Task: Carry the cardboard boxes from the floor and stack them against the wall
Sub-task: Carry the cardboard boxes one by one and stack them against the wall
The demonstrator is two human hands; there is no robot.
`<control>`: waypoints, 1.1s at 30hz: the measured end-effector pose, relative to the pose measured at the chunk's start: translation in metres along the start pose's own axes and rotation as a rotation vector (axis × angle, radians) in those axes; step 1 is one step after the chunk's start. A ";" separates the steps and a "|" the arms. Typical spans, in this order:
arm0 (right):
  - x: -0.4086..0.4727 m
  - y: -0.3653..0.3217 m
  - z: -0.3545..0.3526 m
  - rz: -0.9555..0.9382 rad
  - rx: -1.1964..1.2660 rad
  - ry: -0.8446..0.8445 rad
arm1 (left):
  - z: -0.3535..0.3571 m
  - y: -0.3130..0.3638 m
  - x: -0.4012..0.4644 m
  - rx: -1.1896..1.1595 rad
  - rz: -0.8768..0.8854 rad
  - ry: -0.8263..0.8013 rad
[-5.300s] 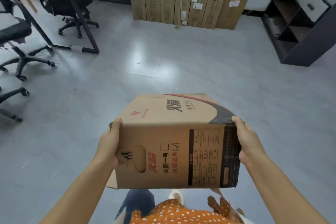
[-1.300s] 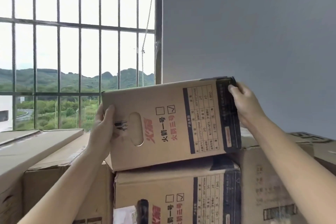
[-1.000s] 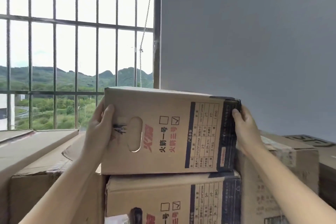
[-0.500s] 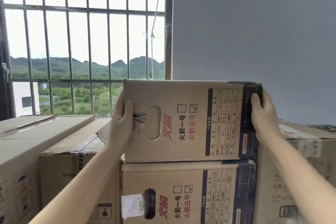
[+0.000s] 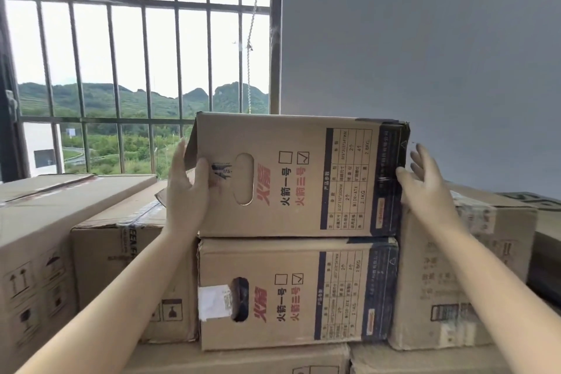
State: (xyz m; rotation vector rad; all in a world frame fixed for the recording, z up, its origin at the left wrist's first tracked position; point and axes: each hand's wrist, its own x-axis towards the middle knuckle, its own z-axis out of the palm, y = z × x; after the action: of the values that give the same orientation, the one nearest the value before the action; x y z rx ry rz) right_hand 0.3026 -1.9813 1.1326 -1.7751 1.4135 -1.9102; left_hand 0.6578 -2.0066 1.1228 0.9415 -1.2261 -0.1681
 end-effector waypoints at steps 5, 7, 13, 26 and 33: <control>-0.065 0.001 -0.008 -0.161 -0.087 -0.150 | -0.024 0.008 -0.070 0.140 0.203 -0.090; -0.095 0.006 -0.005 -0.125 -0.044 -0.240 | -0.031 0.007 -0.102 0.046 0.161 -0.197; -0.190 0.052 -0.007 0.140 0.072 -0.372 | -0.067 -0.020 -0.198 0.060 0.021 -0.318; -0.438 0.091 -0.032 0.925 0.002 -0.323 | -0.124 -0.093 -0.351 0.185 -0.673 -0.874; -0.587 0.033 -0.013 1.247 -0.087 0.309 | -0.150 -0.124 -0.393 0.165 -0.828 -1.303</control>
State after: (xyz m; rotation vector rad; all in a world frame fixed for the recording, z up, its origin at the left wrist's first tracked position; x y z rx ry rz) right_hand 0.4371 -1.5945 0.7109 -0.2901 1.9807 -1.3694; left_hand 0.6821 -1.7790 0.7491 1.5109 -1.9267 -1.5427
